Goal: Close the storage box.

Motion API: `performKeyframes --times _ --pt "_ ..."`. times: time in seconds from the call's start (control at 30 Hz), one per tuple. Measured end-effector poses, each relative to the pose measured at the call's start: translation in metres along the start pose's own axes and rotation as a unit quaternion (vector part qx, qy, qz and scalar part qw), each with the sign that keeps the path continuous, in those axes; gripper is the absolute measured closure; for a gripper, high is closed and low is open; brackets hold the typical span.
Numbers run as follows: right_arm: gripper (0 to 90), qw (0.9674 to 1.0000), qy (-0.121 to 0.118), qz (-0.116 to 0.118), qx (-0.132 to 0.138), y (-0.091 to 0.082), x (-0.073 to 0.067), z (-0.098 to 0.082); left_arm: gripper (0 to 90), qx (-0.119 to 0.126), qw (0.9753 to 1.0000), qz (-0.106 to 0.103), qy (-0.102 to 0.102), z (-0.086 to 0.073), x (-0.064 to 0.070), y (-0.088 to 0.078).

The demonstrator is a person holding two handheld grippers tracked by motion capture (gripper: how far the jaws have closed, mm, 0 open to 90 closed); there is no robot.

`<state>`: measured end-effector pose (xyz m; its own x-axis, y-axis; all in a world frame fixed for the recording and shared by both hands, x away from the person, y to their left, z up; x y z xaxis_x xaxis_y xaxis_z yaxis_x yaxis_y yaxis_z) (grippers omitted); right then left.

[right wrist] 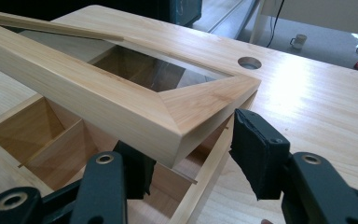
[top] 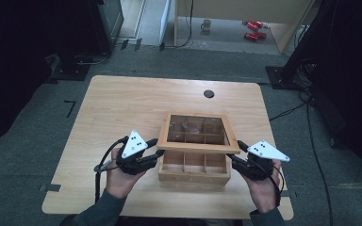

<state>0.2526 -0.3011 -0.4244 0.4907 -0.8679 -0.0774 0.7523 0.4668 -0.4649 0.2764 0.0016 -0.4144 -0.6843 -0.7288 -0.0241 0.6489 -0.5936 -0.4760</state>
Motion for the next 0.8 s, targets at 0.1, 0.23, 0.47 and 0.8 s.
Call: performKeyframes --times 0.1,0.23,0.47,0.8 --pt "50.6 1.0 0.002 0.001 -0.001 -0.001 -0.001 -0.003 59.0 0.0 1.0 -0.003 -0.001 -0.002 0.002 0.0" --pt "50.5 1.0 0.004 0.002 -0.001 -0.003 -0.002 -0.007 58.5 -0.004 1.0 -0.001 0.001 -0.005 0.004 0.0" --pt "50.5 0.9999 0.011 0.004 -0.006 -0.002 -0.004 -0.016 58.7 -0.01 0.9999 -0.001 -0.001 -0.014 0.006 0.001" --pt "50.6 0.9999 0.007 0.001 -0.013 -0.003 -0.008 -0.026 59.2 -0.013 0.9999 0.002 -0.003 -0.025 0.01 0.003"
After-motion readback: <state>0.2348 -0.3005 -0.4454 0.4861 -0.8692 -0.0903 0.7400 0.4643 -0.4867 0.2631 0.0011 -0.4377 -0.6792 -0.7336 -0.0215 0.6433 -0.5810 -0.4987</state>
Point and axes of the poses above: each handheld gripper's, and its own axes: y roughly forward along the jaws, z roughly out of its top, x roughly to its right, the point moved 5 cm from there along y, roughly forward along the jaws, and after that the axes turned 6 degrees about z, right-handed, at the moved point
